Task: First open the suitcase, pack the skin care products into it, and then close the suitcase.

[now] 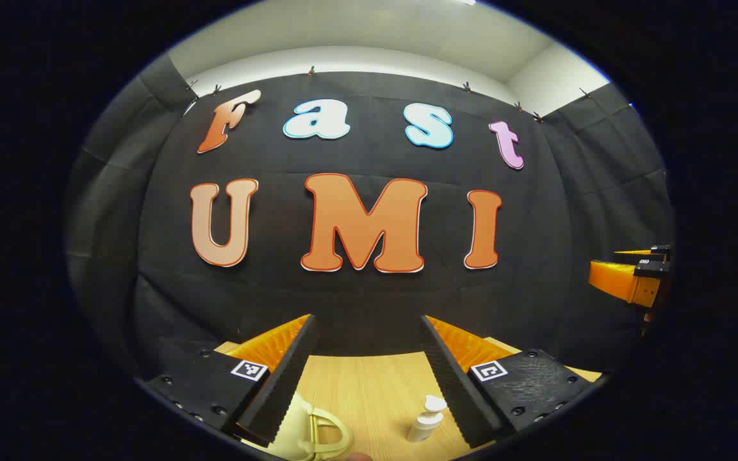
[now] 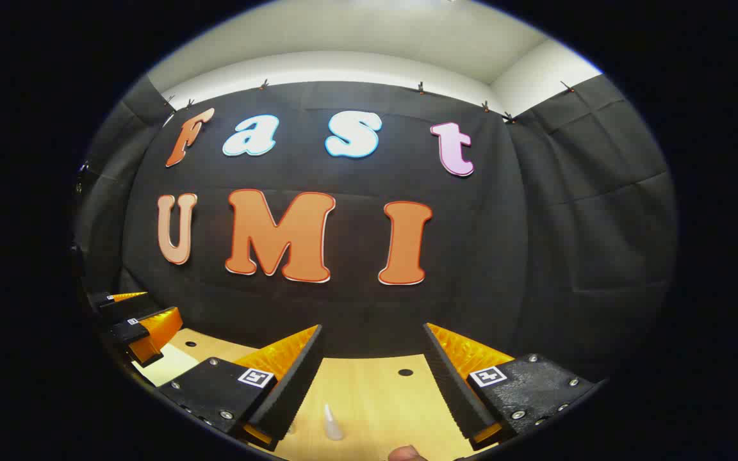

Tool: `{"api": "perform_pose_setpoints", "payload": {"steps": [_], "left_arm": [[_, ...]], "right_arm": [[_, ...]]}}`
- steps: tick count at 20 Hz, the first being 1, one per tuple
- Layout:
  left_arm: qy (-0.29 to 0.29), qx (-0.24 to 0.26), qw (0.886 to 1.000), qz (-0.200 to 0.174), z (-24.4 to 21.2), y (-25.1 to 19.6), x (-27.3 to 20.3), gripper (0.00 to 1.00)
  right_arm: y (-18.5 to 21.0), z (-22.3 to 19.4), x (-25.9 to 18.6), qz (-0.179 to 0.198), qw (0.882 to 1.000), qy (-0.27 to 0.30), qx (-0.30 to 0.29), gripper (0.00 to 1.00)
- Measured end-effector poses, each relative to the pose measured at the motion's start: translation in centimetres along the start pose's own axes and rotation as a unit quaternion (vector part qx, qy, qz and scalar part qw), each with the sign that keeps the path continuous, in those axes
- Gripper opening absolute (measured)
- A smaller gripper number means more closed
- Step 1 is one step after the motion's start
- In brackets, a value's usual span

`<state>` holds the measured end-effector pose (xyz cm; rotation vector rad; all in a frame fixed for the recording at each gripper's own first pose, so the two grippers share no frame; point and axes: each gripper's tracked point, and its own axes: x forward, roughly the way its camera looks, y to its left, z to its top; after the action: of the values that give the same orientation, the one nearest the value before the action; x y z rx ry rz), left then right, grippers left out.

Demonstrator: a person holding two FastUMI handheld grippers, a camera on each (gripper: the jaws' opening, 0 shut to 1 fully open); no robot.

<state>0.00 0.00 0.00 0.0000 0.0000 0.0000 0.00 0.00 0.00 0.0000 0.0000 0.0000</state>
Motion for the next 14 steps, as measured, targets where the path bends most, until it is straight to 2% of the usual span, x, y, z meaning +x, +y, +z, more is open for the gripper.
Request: {"api": "perform_pose_setpoints", "payload": {"steps": [4, 5, 6, 9, 11, 14], "left_arm": [[0.007, -0.012, 1.000, 0.002, -0.5, 0.7, -0.4, 0.99], [0.009, -0.010, 1.000, 0.004, -0.6, 0.8, -0.4, 0.99], [0.008, -0.007, 1.000, 0.004, -0.8, 0.8, -0.8, 0.99], [-0.001, 0.016, 1.000, 0.008, -0.3, 0.8, -0.6, 0.99], [-0.011, 0.015, 1.000, 0.015, 0.3, 0.7, -0.3, 0.99], [-0.011, 0.011, 0.999, 0.044, 0.0, 1.2, 0.1, 0.99]], "right_arm": [[3.2, -2.3, -0.7, 0.033, 0.999, 0.021, -0.012, 0.95], [4.1, -2.7, -0.9, 0.045, 0.999, 0.026, -0.012, 0.99], [4.6, -3.1, -0.9, 0.050, 0.998, 0.031, -0.012, 0.96], [5.9, -3.9, -0.6, 0.078, 0.996, 0.037, -0.014, 0.95], [6.7, -4.1, 0.0, 0.100, 0.994, 0.038, -0.009, 0.96], [7.6, -4.4, 0.7, 0.135, 0.990, 0.040, 0.000, 0.96]]}}
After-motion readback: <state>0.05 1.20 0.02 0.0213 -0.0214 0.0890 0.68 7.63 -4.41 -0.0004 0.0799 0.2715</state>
